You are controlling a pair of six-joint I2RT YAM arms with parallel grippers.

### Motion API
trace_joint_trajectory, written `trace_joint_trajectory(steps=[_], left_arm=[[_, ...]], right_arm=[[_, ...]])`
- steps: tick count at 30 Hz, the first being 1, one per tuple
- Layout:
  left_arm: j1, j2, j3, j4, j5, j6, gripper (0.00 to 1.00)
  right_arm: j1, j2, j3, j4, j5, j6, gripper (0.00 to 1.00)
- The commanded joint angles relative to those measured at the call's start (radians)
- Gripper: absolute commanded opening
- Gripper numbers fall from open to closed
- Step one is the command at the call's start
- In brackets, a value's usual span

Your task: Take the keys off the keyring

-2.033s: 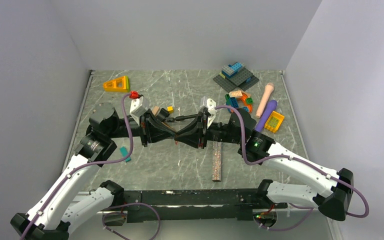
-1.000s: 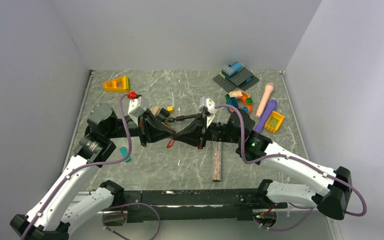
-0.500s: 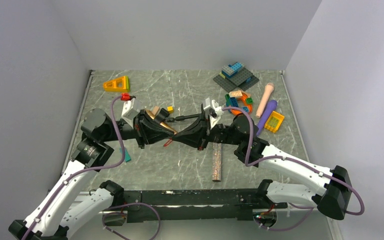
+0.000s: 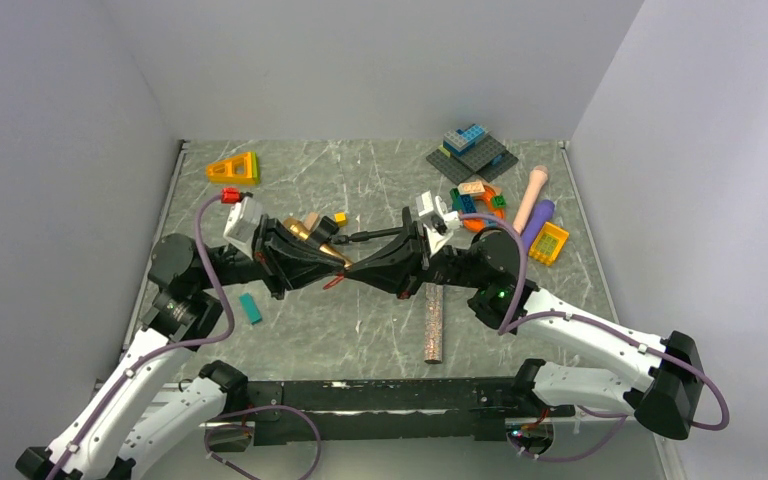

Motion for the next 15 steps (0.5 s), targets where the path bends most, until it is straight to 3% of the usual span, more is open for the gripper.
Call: trace_joint_trajectory(steps=[1,9,15], left_arm=[[-0.002,-0.037,-0.054,0.192,-0.057,-0.111,0.00],[-0.009,-0.030,-0.121,0.375,-0.090,-0.219,0.00],[-0.014,-0.044,-0.130,0.383,-0.114,-0.214,0.00]], right_arm=[[0.003,-0.020,0.039,0.184,-0.024,0.048,0.00],[0.006,0.007,0.039,0.279,-0.037,0.095,0.00],[0.011,0.008,0.037,0.277,-0.034,0.093,0.00]])
